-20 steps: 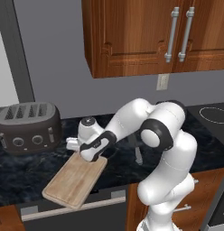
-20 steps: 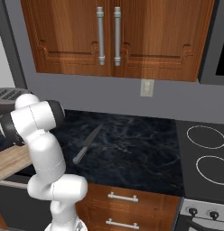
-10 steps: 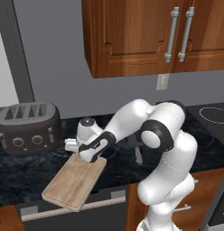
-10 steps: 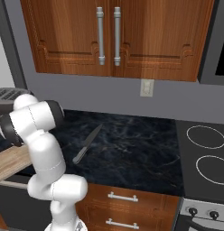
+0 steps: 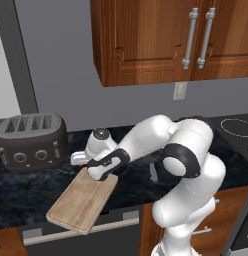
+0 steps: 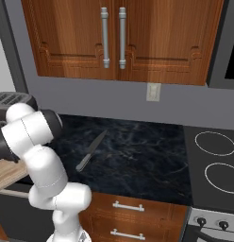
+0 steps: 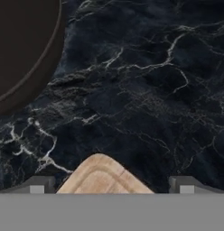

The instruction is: Move the cutting board and knife to the sink. Then move spray from the cabinet to the counter.

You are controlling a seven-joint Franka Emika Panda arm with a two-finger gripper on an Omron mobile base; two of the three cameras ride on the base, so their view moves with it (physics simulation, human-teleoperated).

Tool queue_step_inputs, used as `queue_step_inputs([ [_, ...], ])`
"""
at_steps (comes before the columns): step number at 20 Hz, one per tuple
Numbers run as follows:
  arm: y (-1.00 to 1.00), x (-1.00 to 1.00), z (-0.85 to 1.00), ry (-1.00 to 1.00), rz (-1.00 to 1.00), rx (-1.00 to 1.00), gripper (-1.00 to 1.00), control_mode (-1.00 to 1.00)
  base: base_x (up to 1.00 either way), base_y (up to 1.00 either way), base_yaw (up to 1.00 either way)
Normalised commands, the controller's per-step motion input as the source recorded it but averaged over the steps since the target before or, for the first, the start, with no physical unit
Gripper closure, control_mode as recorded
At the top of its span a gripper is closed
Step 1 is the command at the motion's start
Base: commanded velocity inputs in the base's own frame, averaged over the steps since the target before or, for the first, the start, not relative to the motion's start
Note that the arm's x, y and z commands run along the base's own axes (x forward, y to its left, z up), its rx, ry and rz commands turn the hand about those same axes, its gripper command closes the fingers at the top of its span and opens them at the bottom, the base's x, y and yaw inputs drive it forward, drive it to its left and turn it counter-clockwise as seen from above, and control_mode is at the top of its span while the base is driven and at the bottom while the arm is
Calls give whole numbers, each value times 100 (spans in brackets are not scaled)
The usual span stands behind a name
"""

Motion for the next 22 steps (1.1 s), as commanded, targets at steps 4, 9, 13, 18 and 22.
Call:
queue_step_inputs([
  [4, 0, -30, 25, -13, 17, 0, -100, -100, 0, 0, 0],
  [9, 0, -48, 16, -5, 14, 0, -100, -100, 0, 0, 0],
  [13, 0, -36, 32, -4, 10, 0, -100, -100, 0, 0, 0],
  [18, 0, -34, 43, 0, 9, 0, -100, -100, 0, 0, 0],
  [22, 0, -37, 42, 1, 9, -3, -100, -100, 0, 0, 0],
])
